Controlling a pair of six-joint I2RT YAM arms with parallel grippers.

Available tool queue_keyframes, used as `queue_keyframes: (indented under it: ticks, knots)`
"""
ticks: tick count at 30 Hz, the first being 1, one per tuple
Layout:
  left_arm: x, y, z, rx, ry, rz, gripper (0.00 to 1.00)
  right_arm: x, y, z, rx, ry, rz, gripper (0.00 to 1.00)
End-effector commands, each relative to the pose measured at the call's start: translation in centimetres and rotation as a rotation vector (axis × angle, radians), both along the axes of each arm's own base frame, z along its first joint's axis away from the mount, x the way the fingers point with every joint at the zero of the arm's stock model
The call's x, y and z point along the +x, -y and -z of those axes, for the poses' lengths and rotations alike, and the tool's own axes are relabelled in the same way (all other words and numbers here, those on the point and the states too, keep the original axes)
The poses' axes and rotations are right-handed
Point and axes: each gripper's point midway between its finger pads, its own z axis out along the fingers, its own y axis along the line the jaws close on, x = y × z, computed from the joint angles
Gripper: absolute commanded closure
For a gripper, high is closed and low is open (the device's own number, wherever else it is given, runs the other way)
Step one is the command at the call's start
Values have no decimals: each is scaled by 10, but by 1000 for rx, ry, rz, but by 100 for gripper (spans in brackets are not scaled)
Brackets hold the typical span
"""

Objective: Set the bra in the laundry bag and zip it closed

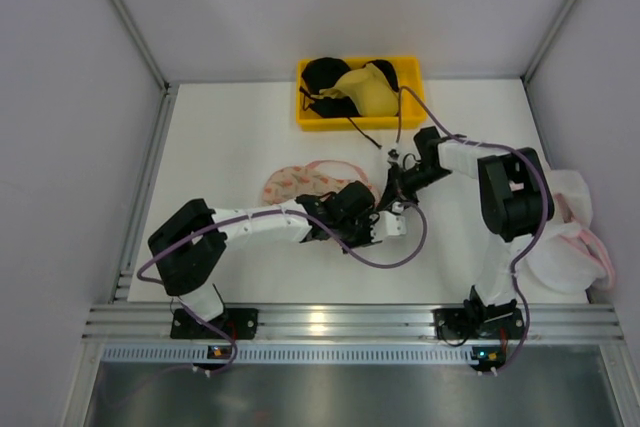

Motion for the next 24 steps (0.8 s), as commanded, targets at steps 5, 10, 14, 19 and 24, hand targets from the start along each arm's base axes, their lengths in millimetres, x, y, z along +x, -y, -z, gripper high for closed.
queue_keyframes:
  ticks: [5, 10, 14, 19, 24]
  knots:
    - [-33, -29, -4, 23, -56, 38, 100, 24, -7, -16, 74, 75, -15, 98]
    - [-10, -4, -7, 17, -54, -66, 100, 25, -9, -27, 76, 79, -32, 29]
    - [21, 21, -22, -45, -36, -171, 100, 16, 2, -25, 45, 68, -48, 22]
    - [45, 42, -28, -87, 7, -220, 100, -5, 5, -18, 45, 24, -57, 24]
    - [45, 53, -21, -85, -5, -173, 100, -3, -4, -15, 68, 16, -59, 44]
